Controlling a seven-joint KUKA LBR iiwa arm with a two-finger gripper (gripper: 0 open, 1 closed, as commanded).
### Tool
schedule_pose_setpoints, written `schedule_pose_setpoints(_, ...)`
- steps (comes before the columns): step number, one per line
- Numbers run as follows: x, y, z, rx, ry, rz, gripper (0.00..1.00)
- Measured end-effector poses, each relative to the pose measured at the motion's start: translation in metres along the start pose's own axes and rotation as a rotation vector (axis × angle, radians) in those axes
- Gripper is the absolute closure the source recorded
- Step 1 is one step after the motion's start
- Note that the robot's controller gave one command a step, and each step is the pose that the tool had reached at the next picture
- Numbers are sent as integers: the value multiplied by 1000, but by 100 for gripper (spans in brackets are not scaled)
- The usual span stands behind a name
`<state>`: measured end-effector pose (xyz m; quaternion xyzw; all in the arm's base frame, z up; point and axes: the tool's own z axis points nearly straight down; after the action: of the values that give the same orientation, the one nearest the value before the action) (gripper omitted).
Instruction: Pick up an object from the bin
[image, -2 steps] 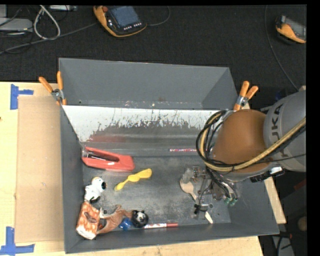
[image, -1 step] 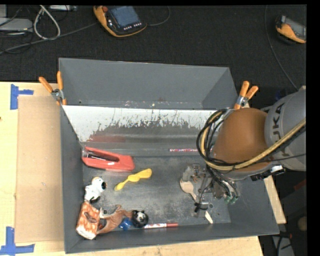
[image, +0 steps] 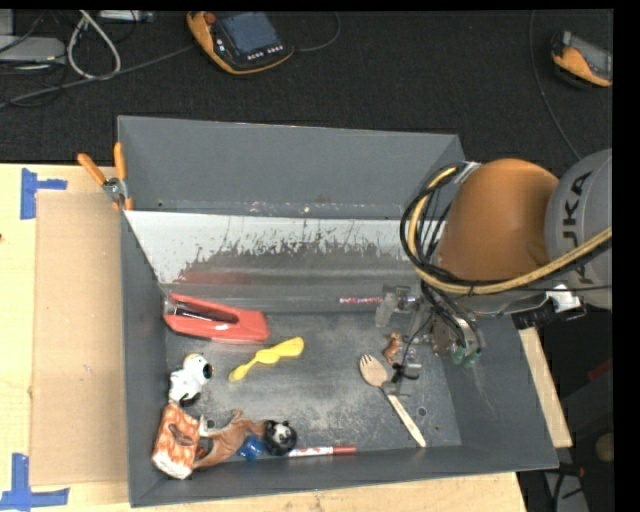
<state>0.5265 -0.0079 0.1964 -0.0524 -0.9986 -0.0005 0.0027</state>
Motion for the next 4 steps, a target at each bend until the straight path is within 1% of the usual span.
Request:
schedule_pose_setpoints(1,-71,-18,6,1,0,25,0)
schedule_pose_setpoints(2,-80,-15,65,-3,-9,80,0)
schedule_pose_setpoints(3,-82,46,72,-1,-5,62,0)
schedule_pose_setpoints(4,-67,20,79,-4,-2,76,0)
